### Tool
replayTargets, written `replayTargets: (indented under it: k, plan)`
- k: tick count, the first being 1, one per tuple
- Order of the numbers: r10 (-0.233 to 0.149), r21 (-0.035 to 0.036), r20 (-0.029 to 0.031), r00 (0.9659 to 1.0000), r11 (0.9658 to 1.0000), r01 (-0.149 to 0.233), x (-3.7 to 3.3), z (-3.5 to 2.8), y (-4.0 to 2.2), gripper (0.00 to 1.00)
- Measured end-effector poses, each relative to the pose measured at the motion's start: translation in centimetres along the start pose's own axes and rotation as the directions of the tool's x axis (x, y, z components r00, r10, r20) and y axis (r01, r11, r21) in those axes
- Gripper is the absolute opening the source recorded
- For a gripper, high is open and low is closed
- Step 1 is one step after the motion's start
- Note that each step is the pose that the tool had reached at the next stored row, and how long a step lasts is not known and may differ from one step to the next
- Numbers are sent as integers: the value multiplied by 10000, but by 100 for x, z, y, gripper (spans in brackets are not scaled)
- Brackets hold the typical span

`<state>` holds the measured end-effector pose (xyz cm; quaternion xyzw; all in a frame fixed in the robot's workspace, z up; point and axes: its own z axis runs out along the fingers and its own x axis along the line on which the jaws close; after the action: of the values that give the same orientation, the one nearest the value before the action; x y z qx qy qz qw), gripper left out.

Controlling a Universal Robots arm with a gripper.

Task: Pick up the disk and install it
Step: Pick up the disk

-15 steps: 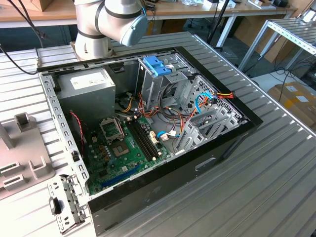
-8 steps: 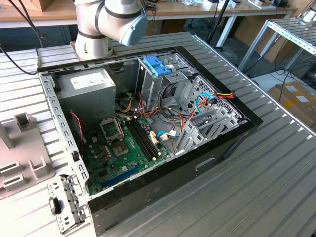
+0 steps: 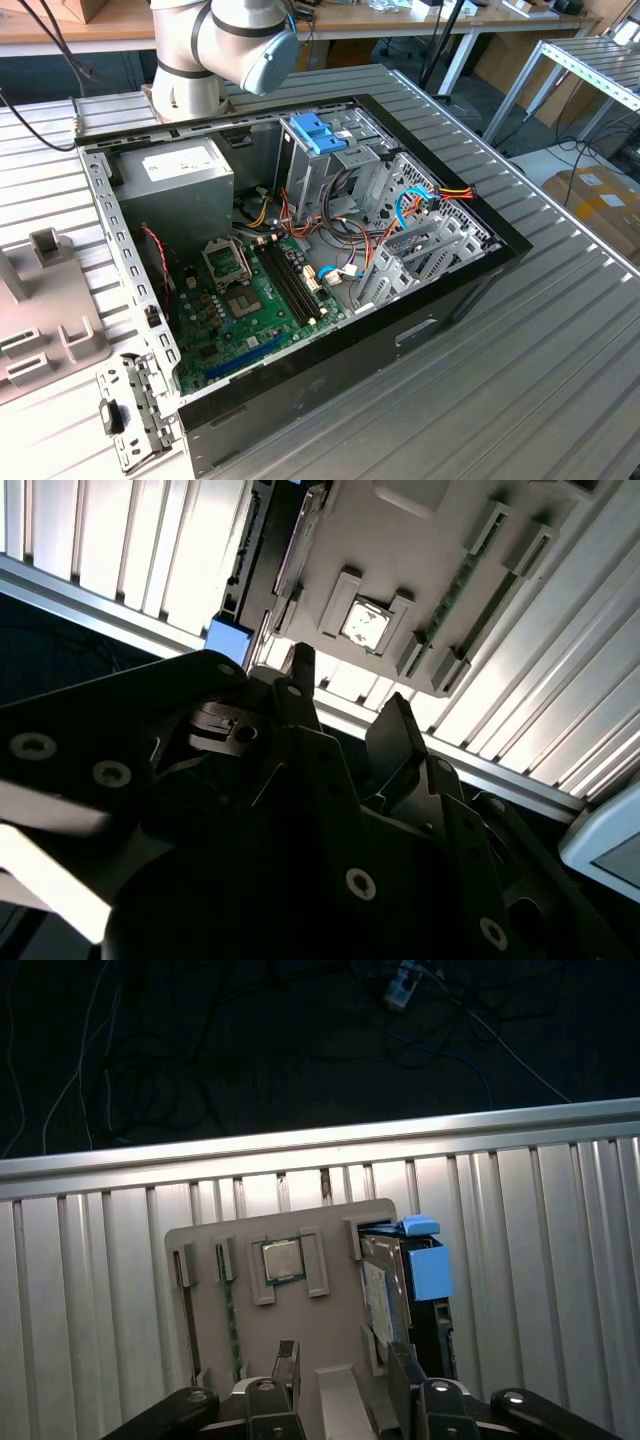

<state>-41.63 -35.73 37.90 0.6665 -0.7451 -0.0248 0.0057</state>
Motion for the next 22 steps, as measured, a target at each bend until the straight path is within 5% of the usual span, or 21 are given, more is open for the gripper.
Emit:
replayTargets:
  k: [9,16,17,18,21,22]
  plan:
    - [0,1,4,10000,10000,0,-98,19,10,48]
    - [-1,2,8,10000,10000,1,-98,19,10,48]
    - [-2,53,14,10000,10000,1,-99,19,11,48]
    - [-7,242,34,10000,9997,6,-99,20,12,48]
    - [-22,643,78,10000,9979,17,-98,23,14,48]
    - [-24,694,84,10000,9976,18,-98,24,13,48]
